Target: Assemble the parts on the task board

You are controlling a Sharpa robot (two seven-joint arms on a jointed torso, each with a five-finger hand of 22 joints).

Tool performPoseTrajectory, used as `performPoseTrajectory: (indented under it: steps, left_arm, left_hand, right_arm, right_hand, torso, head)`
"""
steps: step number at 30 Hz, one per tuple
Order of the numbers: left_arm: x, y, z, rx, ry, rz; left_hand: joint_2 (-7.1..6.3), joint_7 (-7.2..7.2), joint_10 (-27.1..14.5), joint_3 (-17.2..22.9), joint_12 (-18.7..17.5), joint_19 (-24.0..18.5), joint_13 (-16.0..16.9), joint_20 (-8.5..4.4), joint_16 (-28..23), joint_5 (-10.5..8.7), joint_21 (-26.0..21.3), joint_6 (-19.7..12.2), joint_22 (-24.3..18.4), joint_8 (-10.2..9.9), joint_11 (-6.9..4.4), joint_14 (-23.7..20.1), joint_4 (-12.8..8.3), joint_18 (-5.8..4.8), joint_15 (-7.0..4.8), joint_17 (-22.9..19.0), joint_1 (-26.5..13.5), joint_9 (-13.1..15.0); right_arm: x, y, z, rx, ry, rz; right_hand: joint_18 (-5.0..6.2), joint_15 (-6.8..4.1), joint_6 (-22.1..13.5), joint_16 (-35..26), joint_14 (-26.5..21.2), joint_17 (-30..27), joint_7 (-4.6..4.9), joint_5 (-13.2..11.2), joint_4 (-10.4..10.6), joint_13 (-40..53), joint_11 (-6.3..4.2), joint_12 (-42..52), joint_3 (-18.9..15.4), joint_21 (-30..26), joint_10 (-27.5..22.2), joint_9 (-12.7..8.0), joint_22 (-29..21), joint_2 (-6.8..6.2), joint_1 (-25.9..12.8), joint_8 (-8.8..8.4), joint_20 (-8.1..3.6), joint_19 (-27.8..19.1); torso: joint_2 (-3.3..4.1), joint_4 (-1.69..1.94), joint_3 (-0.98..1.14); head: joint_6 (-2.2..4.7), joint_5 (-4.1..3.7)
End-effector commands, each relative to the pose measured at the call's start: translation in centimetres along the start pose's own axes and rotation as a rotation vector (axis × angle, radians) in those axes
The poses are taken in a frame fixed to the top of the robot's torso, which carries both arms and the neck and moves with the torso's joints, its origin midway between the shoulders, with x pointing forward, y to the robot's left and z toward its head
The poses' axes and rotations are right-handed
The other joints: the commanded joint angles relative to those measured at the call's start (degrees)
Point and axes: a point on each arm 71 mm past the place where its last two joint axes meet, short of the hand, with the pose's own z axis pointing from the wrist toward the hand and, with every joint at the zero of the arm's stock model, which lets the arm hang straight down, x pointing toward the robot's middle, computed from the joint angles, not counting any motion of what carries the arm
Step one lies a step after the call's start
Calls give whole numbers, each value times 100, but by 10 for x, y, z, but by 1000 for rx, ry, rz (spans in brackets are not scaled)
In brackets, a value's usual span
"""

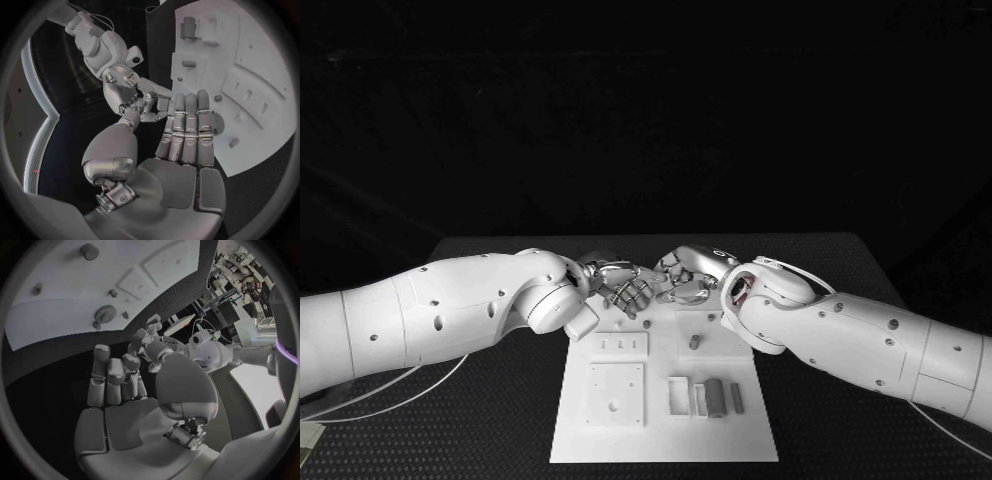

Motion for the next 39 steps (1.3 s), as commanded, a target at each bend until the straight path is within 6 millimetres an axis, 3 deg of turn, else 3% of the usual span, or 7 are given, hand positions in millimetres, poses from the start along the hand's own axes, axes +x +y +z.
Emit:
performPoseTrajectory:
  steps: [1, 9, 19, 30, 39]
  left_arm:
    - [3, -2, 0, 14, 11, -13]
    - [4, -3, 0, 19, 11, -28]
    - [3, -3, 0, 15, 6, -29]
    - [3, -2, 0, 3, 7, -29]
    - [5, -3, 1, 1, 13, -28]
  left_hand:
    - [96, -13, -35, 9, 22, 8, 15, -27, 31, -18, 29, 36, 12, -1, -18, 11, -74, 106, -33, 4, 56, 6]
    - [358, -25, -28, 23, 48, 17, 83, -29, 64, -18, 27, 78, 58, 1, -26, 27, -362, 92, -37, -4, 314, 29]
    - [439, -33, -4, 255, 57, 29, 129, -32, 96, -19, 30, 119, 105, -2, -32, 41, -342, 69, -40, -9, 644, 46]
    - [299, -27, -6, 215, 44, 25, 152, -32, 104, -20, 18, 121, 131, -23, -29, 31, -234, 57, -35, -21, 456, 50]
    - [97, -29, -7, 212, 32, 25, 176, -41, 115, -19, 1, 121, 152, -44, -33, 24, -111, 65, -41, -32, 265, 56]
  right_arm:
    - [1, 1, 1, -2, 16, -11]
    - [3, 5, 2, -9, 21, -9]
    - [5, 12, 4, -24, 28, -6]
    - [5, 16, 4, -34, 26, -3]
    - [6, 20, 6, -41, 28, -1]
  right_hand:
    - [33, -19, 670, 31, 38, -7, 236, 18, 10, -3, -11, 24, 16, 30, 35, 33, 100, -13, 22, 18, 1, 54]
    - [33, -21, 673, 31, 42, -8, 235, 18, 10, -4, -12, 24, 16, 32, 37, 32, 99, -15, 19, 15, -1, 56]
    - [33, -23, 677, 32, 46, -9, 234, 18, 11, -4, -14, 24, 16, 33, 41, 31, 98, -17, 16, 12, -3, 58]
    - [33, -25, 681, 32, 50, -10, 232, 18, 10, -4, -15, 24, 17, 35, 45, 30, 97, -18, 13, 9, -4, 61]
    - [33, -27, 687, 33, 55, -11, 230, 18, 9, -5, -18, 25, 18, 37, 51, 29, 96, -21, 11, 6, -7, 64]
  torso:
    - [0, 2, -4]
    - [1, 7, -5]
    - [1, 2, 1]
    - [3, 2, 5]
    - [2, 2, 6]
  head:
    - [-16, -6]
    - [-37, -13]
    - [-46, -13]
    - [-50, -8]
    - [-64, -9]
